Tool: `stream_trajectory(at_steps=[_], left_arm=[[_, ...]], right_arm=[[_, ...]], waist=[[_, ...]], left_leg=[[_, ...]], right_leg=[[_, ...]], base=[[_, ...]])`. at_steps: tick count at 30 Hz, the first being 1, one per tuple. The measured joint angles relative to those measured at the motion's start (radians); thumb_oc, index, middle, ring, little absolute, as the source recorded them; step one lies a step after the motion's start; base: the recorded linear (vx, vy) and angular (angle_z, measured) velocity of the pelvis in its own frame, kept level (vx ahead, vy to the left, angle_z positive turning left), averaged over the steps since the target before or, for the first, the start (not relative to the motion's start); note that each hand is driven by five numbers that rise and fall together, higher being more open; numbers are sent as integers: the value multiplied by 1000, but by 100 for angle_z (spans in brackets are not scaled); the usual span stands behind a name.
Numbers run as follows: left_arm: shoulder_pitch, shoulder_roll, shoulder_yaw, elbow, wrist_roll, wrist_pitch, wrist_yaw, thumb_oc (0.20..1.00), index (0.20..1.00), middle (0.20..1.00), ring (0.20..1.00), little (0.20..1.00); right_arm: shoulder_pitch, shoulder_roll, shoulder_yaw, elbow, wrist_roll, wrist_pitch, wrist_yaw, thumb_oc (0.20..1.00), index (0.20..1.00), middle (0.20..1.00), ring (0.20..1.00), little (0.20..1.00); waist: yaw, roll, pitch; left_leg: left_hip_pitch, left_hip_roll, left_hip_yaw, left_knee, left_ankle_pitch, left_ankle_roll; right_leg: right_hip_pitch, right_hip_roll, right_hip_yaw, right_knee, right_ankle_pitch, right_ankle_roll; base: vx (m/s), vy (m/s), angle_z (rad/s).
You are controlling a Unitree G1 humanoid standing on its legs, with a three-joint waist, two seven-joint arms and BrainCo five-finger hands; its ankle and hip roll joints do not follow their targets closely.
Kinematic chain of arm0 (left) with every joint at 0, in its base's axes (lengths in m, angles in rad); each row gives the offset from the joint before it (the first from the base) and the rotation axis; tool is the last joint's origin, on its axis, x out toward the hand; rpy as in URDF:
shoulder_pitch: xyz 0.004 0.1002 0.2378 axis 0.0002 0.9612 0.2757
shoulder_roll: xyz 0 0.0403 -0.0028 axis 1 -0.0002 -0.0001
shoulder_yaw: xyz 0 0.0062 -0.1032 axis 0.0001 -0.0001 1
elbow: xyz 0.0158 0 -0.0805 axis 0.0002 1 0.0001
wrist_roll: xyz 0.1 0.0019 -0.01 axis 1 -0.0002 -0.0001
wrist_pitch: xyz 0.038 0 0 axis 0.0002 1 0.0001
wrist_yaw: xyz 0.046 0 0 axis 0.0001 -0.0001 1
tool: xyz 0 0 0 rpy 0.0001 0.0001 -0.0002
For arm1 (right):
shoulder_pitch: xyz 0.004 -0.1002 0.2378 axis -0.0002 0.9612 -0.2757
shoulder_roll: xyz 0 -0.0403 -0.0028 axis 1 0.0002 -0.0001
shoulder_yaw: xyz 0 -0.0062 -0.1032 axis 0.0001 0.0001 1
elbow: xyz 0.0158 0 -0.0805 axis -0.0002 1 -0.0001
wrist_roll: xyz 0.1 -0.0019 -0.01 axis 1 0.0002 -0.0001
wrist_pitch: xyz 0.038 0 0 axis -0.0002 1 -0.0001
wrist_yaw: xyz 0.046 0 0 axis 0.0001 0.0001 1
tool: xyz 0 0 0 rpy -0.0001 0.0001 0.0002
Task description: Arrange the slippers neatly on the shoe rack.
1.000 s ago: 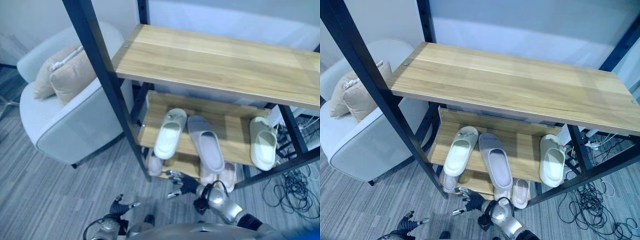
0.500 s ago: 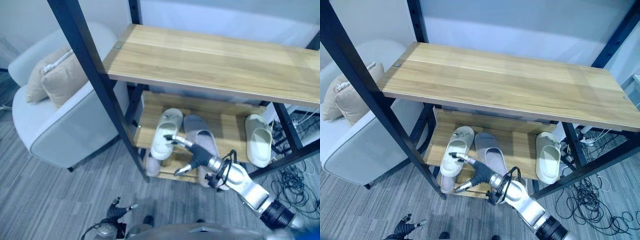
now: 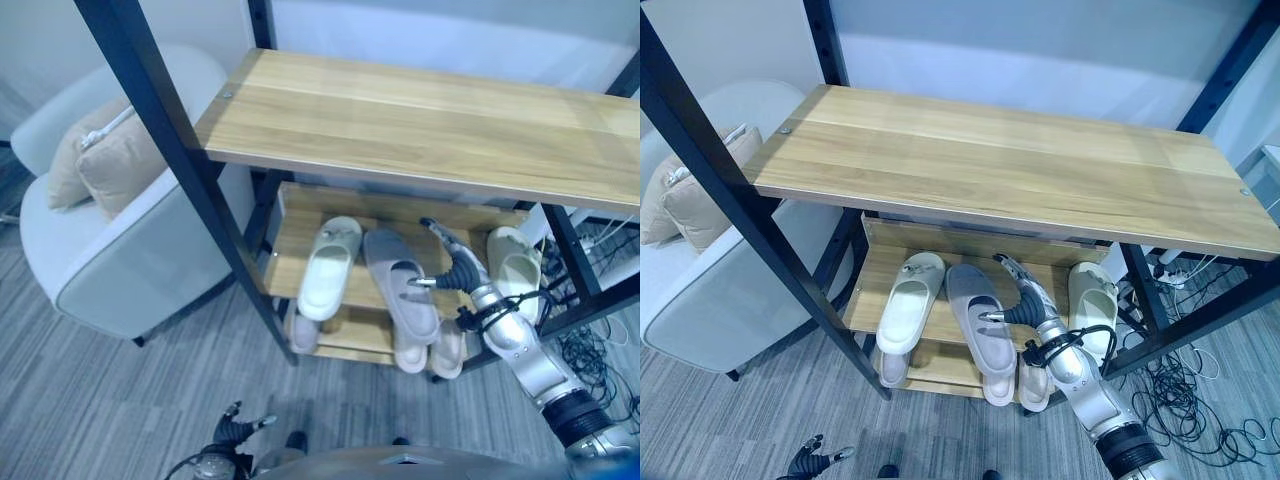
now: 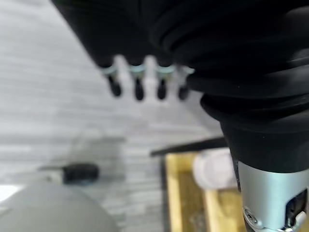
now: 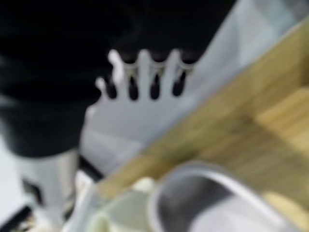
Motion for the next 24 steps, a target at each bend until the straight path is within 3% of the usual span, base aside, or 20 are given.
stream_trajectory(at_steps=[21,22,24], left_arm=[[1,17,-31,19,4,5,2,1000,1000,1000,1000,1000],[2,17,-37,17,6,3,3,1000,1000,1000,1000,1000],[4,17,-38,19,13,1,4,1000,1000,1000,1000,1000]], right_arm=[[-150,85,-12,378,46,73,-99,1000,1000,1000,1000,1000],[-165,81,-34,383,83,73,-121,1000,1000,1000,1000,1000],[-189,80,-33,406,105,71,-123,1000,1000,1000,1000,1000]], waist=[[32,4,28],[55,4,29],[60,4,31]], left_leg=[[-74,-1,-28,1,9,-5],[-78,-1,-32,1,11,-6],[-83,-1,-44,1,12,-7]], right_leg=[[-57,1,-30,0,0,0],[-58,1,-36,0,0,0],[-56,1,-48,0,0,0]], base=[[7,4,4],[-12,8,18],[-1,1,18]])
